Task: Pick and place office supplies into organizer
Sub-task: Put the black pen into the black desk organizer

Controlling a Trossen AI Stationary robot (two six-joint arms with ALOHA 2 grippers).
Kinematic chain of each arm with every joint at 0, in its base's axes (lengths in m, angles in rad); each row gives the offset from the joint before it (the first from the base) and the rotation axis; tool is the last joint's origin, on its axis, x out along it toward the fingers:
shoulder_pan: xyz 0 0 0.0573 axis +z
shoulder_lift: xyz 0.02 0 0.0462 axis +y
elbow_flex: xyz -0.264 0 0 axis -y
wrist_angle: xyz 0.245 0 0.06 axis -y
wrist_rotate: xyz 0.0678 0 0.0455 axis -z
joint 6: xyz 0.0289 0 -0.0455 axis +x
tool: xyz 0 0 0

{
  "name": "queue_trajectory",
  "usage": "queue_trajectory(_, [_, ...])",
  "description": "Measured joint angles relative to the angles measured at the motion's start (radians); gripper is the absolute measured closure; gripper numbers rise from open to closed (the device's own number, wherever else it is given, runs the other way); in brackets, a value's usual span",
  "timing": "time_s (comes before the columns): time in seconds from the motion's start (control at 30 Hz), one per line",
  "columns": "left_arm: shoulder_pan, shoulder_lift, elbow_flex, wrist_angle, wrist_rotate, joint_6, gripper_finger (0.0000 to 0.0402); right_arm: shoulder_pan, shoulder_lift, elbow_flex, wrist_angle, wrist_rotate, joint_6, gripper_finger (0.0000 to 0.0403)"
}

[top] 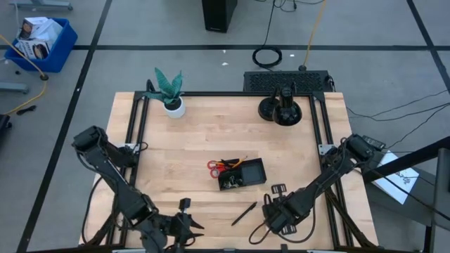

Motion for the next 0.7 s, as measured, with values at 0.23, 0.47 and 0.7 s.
queue_trajectory(0.23, [0.042,0.001,0.0,0.011,0.026,0.005,0.0314,0.015,0.0,-0.033,-0.013,0.0,0.055,0.033])
queue_trajectory(0.47, [0.082,0.057,0.0,0.123,0.127,0.077,0.0314,0.04,0.0,-0.076,-0.026,0.0,0.103,0.033])
queue_trajectory(0.7, [0.11,0.129,0.0,0.184,0.172,0.089,0.0314,0.051,0.0,-0.114,-0.039,0.028,0.153,0.033])
